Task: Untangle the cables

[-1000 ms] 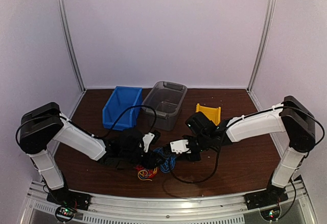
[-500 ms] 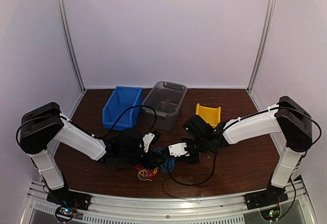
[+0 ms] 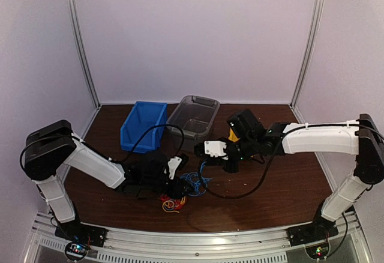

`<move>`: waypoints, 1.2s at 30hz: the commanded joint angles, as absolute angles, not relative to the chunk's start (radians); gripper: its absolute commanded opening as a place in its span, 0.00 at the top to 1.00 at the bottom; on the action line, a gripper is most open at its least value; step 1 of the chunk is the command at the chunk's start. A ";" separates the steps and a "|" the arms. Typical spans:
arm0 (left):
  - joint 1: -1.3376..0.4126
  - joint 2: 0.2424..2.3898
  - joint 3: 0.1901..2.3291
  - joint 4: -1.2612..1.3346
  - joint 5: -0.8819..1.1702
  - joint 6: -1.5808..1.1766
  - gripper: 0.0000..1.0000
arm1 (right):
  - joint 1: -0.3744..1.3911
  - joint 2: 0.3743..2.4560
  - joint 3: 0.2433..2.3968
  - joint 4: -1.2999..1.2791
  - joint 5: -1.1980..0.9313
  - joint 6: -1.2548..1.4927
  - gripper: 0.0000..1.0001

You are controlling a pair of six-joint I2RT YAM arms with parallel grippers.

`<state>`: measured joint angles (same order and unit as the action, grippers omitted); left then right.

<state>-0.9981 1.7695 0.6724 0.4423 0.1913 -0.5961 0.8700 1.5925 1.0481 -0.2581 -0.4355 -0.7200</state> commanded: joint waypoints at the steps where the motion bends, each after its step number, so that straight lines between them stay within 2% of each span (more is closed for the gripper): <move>1: -0.992 1.806 0.673 0.431 0.208 -0.581 0.51 | 0.805 1.515 1.158 -0.369 -0.538 -0.629 1.00; 11: -0.992 1.835 0.687 0.428 0.218 -0.574 0.51 | 0.650 1.454 1.353 -0.450 -0.726 -0.495 1.00; 22: -0.992 1.820 0.692 0.420 0.219 -0.570 0.51 | 0.593 1.421 1.358 -0.466 -0.759 -0.493 1.00; 28: -0.995 1.626 0.656 0.495 0.234 -0.555 0.38 | 0.594 1.404 1.256 -0.462 -0.769 -0.516 1.00; 36: -1.024 1.436 0.725 0.401 0.241 -0.471 0.31 | 0.599 1.393 1.113 -0.418 -0.763 -0.485 1.00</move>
